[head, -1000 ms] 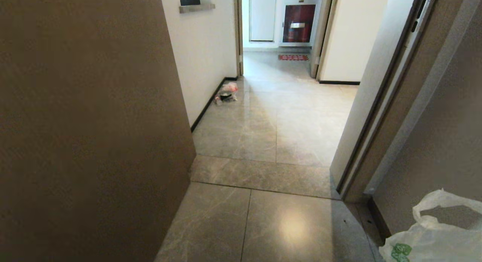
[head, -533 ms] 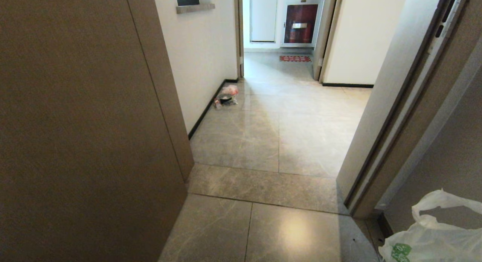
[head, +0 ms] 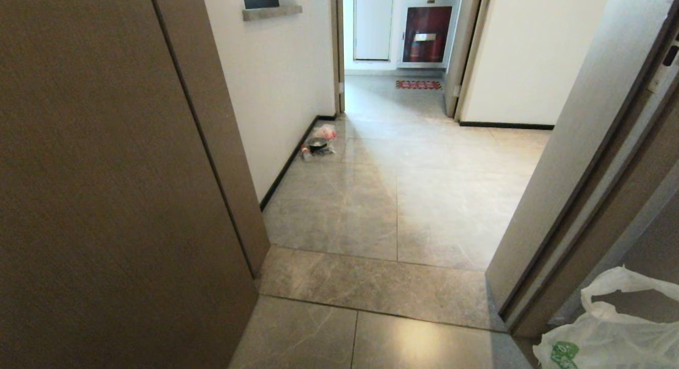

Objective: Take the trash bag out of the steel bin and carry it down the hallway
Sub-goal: Put the trash bag at the door

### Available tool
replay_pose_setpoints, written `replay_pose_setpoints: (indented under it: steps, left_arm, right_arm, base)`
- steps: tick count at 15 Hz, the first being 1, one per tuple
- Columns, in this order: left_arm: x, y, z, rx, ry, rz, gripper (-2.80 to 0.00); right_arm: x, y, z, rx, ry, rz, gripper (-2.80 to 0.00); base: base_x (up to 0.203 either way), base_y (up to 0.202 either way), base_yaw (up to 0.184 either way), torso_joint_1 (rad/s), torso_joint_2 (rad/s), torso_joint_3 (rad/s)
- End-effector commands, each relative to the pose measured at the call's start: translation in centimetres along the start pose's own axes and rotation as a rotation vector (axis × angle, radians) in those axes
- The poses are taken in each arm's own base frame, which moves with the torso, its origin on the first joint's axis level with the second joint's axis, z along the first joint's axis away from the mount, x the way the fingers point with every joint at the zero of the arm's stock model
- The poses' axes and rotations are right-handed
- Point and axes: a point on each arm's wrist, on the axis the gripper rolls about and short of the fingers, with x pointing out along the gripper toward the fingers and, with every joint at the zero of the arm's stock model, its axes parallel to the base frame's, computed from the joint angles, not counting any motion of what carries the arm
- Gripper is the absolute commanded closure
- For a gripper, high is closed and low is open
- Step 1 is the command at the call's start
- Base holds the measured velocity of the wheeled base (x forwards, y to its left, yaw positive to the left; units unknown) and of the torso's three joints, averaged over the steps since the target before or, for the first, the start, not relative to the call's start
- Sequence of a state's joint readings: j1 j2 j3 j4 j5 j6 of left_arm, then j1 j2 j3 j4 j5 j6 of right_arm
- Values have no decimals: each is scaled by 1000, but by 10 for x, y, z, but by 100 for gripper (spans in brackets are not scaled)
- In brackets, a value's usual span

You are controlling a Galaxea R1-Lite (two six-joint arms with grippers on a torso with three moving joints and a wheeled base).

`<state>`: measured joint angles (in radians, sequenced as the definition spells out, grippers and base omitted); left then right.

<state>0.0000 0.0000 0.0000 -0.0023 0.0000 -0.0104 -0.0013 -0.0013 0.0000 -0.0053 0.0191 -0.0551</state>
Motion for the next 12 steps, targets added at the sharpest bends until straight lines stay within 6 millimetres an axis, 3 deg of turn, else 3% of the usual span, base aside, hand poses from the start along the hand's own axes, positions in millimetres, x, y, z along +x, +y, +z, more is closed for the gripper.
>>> replay_pose_setpoints:
  steps: [1, 4, 12]
  left_arm:
    - [0, 0, 0, 0, -1, 0, 0]
    - [0, 0, 0, 0, -1, 0, 0]
    - [0, 0, 0, -2, 1, 0, 0]
  right_arm:
    - [0, 0, 0, -1, 1, 2, 0]
    - [0, 0, 0, 0, 0, 1, 0]
    - [0, 0, 0, 7, 1, -1, 0]
  base:
    - [187, 0, 3, 2, 2, -6]
    - [163, 0, 1, 4, 3, 1]
    - [0, 0, 0, 0, 0, 0]
